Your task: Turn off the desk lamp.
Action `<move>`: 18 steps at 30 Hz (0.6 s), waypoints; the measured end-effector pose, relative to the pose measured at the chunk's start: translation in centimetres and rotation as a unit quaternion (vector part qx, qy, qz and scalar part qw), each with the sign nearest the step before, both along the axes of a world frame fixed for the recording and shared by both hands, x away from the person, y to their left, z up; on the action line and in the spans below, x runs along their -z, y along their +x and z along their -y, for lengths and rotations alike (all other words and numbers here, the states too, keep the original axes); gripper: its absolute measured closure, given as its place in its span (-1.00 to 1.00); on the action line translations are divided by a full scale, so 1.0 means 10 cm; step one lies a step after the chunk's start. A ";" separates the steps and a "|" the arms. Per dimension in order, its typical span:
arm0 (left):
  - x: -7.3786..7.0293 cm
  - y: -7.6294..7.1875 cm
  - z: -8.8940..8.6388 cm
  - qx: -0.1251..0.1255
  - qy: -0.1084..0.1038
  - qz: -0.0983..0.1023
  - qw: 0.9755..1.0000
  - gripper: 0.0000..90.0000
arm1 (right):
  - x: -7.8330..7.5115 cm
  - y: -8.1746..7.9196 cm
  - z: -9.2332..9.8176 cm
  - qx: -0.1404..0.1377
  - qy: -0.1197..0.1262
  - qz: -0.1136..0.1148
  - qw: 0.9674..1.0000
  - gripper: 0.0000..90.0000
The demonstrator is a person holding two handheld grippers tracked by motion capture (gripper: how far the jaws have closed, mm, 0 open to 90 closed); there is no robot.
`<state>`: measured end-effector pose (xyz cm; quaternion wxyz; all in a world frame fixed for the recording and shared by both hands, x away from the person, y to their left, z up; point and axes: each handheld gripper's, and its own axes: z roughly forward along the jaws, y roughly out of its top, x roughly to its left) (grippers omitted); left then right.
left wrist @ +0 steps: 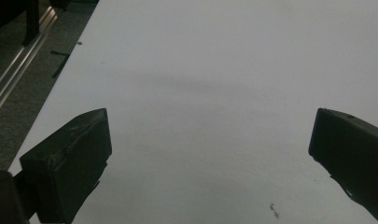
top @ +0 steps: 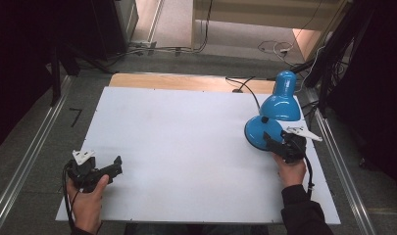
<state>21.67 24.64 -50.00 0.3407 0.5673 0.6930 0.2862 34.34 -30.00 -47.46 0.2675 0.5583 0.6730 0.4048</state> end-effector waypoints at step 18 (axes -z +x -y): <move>0.00 0.00 0.00 -0.001 -0.001 0.002 1.000 -1.00 | 0.00 -0.10 -0.03 -0.007 -0.006 0.003 1.000 -0.45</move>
